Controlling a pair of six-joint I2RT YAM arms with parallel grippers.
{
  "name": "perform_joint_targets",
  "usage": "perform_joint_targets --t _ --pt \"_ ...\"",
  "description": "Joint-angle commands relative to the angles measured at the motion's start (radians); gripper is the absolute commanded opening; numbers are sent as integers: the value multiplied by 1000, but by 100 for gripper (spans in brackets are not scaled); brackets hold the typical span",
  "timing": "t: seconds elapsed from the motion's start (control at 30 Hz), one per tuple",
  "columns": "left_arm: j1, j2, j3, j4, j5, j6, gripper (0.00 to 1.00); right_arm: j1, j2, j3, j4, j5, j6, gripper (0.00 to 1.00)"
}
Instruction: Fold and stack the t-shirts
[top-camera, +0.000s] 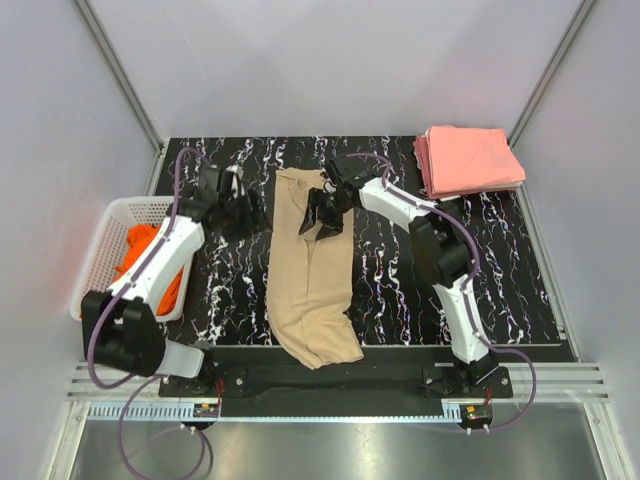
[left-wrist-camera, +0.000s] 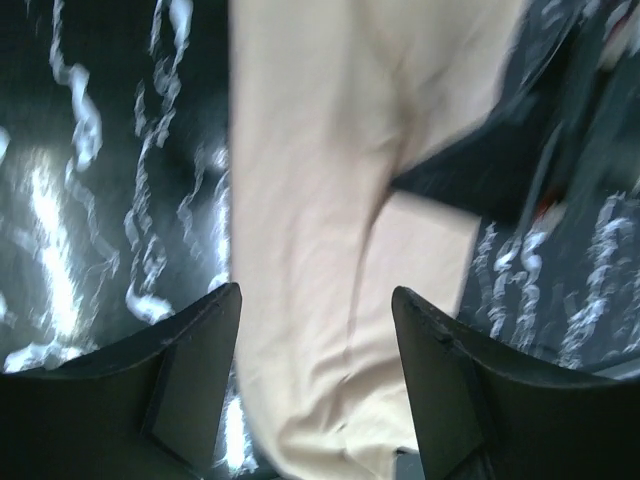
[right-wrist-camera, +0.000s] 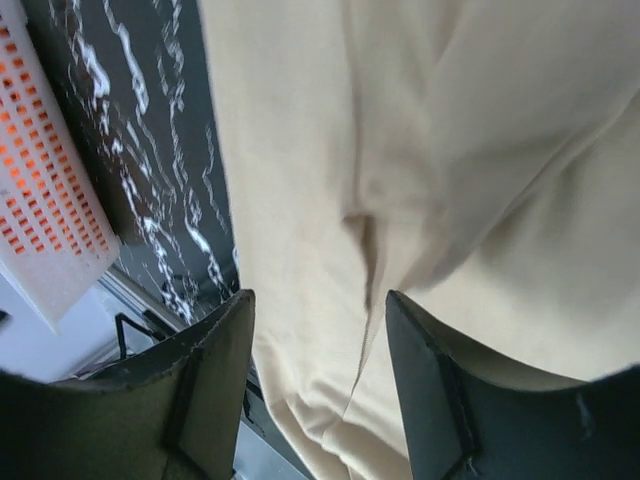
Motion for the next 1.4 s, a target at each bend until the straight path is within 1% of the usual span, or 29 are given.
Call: perform_joint_targets --t 0.0,0.07,0.17,0.2,0.23,0.3,0.33,0.37,0.4,0.43,0.5,0.53,0.7,0.77,0.93,1.03,1.1,1.17,1.2,1.23,1.27,1.3,1.33,1.37 --pt "5 -143 -80 20 -81 40 67 -53 87 105 11 -137 -35 61" --pt "5 -197 -130 14 -84 37 66 -71 154 154 16 -154 -44 61" --pt "2 -248 -177 12 -52 20 66 -119 259 232 21 -174 -38 61" --pt "2 -257 -186 12 -48 20 66 -149 288 281 21 -174 -32 60" --pt "-1 -265 -205 12 -49 20 66 -163 344 311 22 -176 -23 60" --pt "-6 -278 -222 12 -57 23 65 -189 404 378 24 -184 2 59" --pt "-4 -280 -234 12 -57 23 65 -208 464 462 22 -194 18 58" --pt "-7 -280 -237 12 -55 23 65 -214 493 508 21 -214 23 58" --pt "-6 -280 -240 12 -49 20 65 -219 523 603 19 -223 28 58" --pt "-6 -277 -245 12 -47 17 65 -228 571 646 18 -233 32 58" --pt "-12 -269 -246 12 -49 13 65 -232 615 755 18 -257 54 59" --pt "-13 -263 -245 14 -51 13 65 -236 639 777 19 -257 60 59" --pt "-33 -226 -237 20 -57 13 64 -254 647 805 38 -184 103 59" --pt "-50 -217 -237 26 -58 5 64 -252 638 805 70 -187 117 61" --pt "-98 -220 -248 27 -63 -29 64 -254 589 846 111 -248 153 73" --pt "-116 -237 -252 27 -54 -55 64 -259 538 883 131 -285 181 77" --pt "-125 -254 -263 27 -44 -72 63 -263 503 882 142 -317 189 80" --pt "-138 -271 -277 27 -41 -95 64 -266 423 850 142 -340 183 80" --pt "-142 -277 -297 27 -43 -105 63 -269 384 767 142 -340 174 80" --pt "-153 -291 -311 29 -46 -125 64 -271 288 704 140 -323 142 80" --pt "-159 -297 -324 30 -52 -136 63 -269 230 632 140 -305 123 80" --pt "-164 -303 -353 32 -55 -148 63 -271 171 472 140 -284 105 81" --pt "-171 -314 -369 40 -57 -170 63 -269 58 387 142 -242 77 81" --pt "-176 -318 -386 44 -57 -181 63 -269 2 306 143 -221 68 81"
